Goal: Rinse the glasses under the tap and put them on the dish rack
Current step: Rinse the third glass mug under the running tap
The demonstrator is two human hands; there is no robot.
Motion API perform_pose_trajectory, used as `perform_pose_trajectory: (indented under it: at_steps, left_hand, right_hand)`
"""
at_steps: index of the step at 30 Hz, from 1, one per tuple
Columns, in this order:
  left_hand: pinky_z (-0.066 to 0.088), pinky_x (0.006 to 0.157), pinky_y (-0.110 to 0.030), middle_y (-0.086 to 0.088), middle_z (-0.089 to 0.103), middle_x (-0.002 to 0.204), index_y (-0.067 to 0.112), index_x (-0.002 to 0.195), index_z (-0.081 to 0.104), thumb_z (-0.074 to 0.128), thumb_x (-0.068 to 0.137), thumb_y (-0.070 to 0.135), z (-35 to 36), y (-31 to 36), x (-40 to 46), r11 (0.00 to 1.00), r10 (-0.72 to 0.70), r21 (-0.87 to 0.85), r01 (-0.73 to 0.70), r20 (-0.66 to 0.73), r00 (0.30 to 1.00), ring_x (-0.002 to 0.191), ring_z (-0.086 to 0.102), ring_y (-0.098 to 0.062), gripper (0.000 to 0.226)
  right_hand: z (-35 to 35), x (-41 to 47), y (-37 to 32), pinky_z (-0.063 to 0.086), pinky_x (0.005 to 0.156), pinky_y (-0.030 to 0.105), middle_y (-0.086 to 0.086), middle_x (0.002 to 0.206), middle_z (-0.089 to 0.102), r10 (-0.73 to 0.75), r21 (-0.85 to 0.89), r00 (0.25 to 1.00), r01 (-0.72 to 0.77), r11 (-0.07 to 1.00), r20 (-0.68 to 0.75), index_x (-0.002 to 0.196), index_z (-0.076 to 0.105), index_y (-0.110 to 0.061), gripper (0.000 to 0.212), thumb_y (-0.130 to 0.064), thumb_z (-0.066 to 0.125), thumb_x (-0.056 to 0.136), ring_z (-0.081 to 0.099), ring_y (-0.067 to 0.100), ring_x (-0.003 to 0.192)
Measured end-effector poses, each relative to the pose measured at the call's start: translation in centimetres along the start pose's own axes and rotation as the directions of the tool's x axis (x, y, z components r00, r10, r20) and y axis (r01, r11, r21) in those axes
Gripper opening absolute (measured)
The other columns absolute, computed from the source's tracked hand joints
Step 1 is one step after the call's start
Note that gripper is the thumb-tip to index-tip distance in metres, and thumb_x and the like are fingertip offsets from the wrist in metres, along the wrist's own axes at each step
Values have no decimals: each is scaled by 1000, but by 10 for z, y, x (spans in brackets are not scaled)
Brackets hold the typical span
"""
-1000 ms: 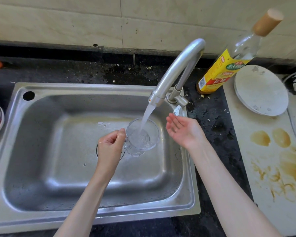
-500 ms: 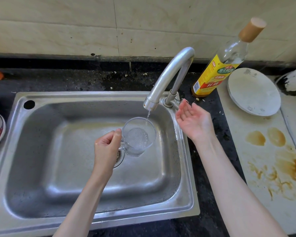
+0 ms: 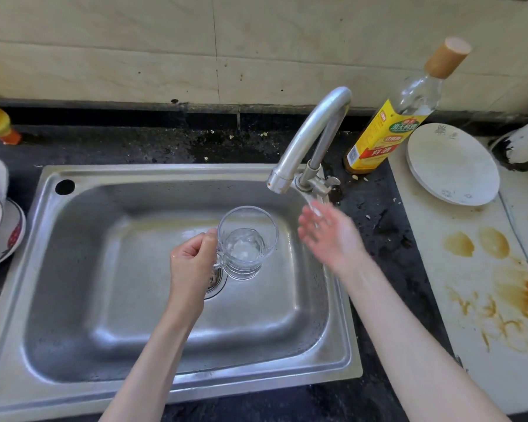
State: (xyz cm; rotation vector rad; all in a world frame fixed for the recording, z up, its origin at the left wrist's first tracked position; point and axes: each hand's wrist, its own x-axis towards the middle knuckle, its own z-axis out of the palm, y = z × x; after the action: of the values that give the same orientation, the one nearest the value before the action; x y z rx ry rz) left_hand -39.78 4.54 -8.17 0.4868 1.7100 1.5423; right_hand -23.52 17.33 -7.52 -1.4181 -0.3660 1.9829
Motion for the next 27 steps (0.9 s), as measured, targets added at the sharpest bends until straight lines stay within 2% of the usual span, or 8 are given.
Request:
perform_pose_trajectory:
  at_steps: [3, 8, 12, 16, 18, 21, 23, 27]
  left_hand:
    - [18, 42, -17, 14, 23, 42, 23, 47, 36, 48, 96, 16, 2, 0, -2, 999, -18, -36, 18, 15, 1000, 43, 19, -3, 50]
    - [14, 47, -25, 13, 23, 44, 25, 46, 41, 52, 94, 23, 2, 1, -7, 990, -90, -105, 97, 68, 994, 45, 17, -5, 50]
    - [23, 45, -19, 13, 28, 44, 25, 44, 44, 61, 72, 41, -7, 9, -6, 985, -87, -138, 108, 151, 985, 45, 23, -6, 37]
    - [46, 61, -17, 4, 66, 62, 20, 57, 68, 56, 87, 26, -2, 24, -11, 988, -91, -100, 116, 230, 969, 60, 59, -8, 33]
    - [44, 61, -13, 5, 63, 62, 16, 65, 63, 51, 95, 14, -1, 29, -12, 996, -87, 23, 84, 186, 979, 57, 56, -1, 32]
    - [48, 79, -28, 1, 60, 80, 20, 81, 58, 51, 92, 4, -9, 35, -8, 982, 37, 181, -43, 39, 999, 77, 57, -11, 20]
    - [50, 82, -27, 1, 64, 82, 21, 82, 63, 48, 92, 2, -13, 44, -9, 970, 124, 207, -130, 42, 991, 80, 62, -15, 25]
    - [56, 76, -21, -2, 73, 80, 10, 90, 68, 45, 96, 26, 1, 56, -17, 963, -169, 254, 87, 320, 932, 77, 69, -11, 29]
  right_hand:
    - [-6, -9, 47, 48, 71, 35, 7, 93, 57, 207, -251, 978, -203, 946, -12, 99, 55, -12, 28, -37, 44, 97, 55, 20, 79]
    - [7, -20, 81, 51, 58, 26, 8, 84, 67, 429, -207, 886, -393, 896, 177, 93, 65, -15, 44, -54, 45, 92, 61, 24, 75]
    - [15, -23, 77, 54, 68, 29, 10, 96, 69, 354, 0, 869, -377, 926, 346, 93, 71, -13, 43, -46, 44, 95, 60, 24, 87]
    - [20, -26, 72, 54, 74, 32, 16, 109, 63, 318, 46, 879, -356, 933, 355, 91, 69, -7, 26, -28, 56, 84, 59, 28, 96]
    - [18, -24, 72, 54, 70, 31, 16, 106, 64, 277, 60, 899, -314, 947, 339, 98, 64, -9, 24, -26, 56, 83, 60, 27, 91]
    - [5, -21, 73, 48, 67, 27, 10, 92, 68, 198, 65, 928, -229, 971, 317, 79, 74, -12, 31, -30, 50, 86, 62, 19, 79]
    - [-4, -17, 74, 44, 66, 26, 9, 95, 67, 172, 13, 945, -182, 983, 277, 91, 71, -12, 32, -33, 46, 88, 61, 17, 78]
    - [-11, -14, 78, 44, 64, 27, 6, 84, 69, 116, -64, 953, -102, 993, 280, 94, 64, -11, 26, -30, 45, 92, 60, 17, 74]
